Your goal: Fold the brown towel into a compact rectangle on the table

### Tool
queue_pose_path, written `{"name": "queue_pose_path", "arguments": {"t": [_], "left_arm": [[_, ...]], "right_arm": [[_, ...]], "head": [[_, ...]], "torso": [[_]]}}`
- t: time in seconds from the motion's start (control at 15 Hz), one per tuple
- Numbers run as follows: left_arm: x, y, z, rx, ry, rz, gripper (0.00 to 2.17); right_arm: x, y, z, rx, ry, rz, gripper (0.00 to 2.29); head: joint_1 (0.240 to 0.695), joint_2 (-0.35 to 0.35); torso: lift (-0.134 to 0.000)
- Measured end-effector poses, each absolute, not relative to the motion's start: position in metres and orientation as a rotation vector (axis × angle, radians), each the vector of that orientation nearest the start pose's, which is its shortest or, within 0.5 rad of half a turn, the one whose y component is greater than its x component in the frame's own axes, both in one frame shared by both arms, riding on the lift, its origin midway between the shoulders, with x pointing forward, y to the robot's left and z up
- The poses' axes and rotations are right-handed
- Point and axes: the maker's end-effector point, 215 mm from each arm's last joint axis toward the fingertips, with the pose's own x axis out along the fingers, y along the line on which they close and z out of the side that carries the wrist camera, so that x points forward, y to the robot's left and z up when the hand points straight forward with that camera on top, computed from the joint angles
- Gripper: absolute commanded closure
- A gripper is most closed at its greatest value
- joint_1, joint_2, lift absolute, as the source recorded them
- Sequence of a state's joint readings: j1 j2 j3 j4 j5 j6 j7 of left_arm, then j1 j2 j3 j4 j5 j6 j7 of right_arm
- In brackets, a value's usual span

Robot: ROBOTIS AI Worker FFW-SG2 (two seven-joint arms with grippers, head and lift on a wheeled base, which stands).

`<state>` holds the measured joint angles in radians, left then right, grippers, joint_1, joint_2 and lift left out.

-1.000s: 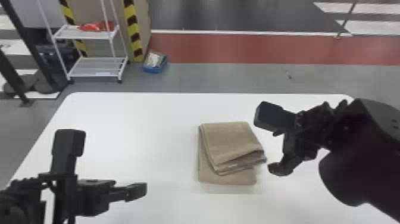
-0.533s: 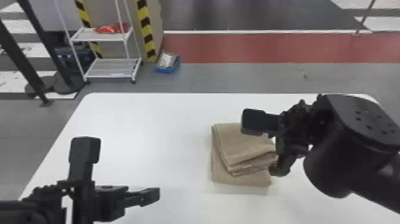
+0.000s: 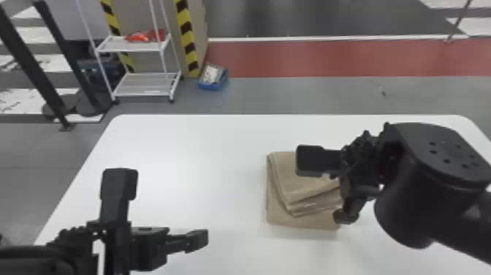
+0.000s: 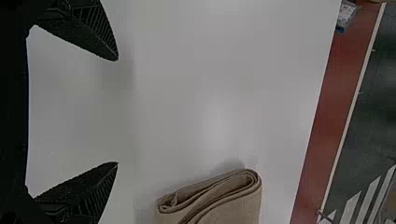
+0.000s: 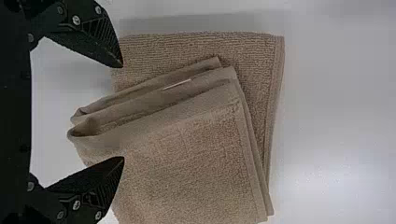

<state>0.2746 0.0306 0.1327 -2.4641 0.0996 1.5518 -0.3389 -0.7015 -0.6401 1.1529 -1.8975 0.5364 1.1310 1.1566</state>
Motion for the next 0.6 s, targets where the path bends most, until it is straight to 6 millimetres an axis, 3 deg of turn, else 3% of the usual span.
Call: {"name": "queue_pose_path", "arguments": {"t": [0.33, 0.6], "left_arm": [[0.367, 0.198, -0.416, -0.198, 0.903, -0.266, 0.09], [0.368, 0.198, -0.415, -0.199, 0.900, -0.268, 0.09]], "right_arm": [[0.487, -0.147, -0.421, -1.226, 0.939, 0.975, 0.29], [0.490, -0.137, -0.421, -1.227, 0.923, 0.976, 0.51]], "head": [[0.695, 0.066], [0.695, 0.078]], "torso": [[-0.124], [-0.124]]}}
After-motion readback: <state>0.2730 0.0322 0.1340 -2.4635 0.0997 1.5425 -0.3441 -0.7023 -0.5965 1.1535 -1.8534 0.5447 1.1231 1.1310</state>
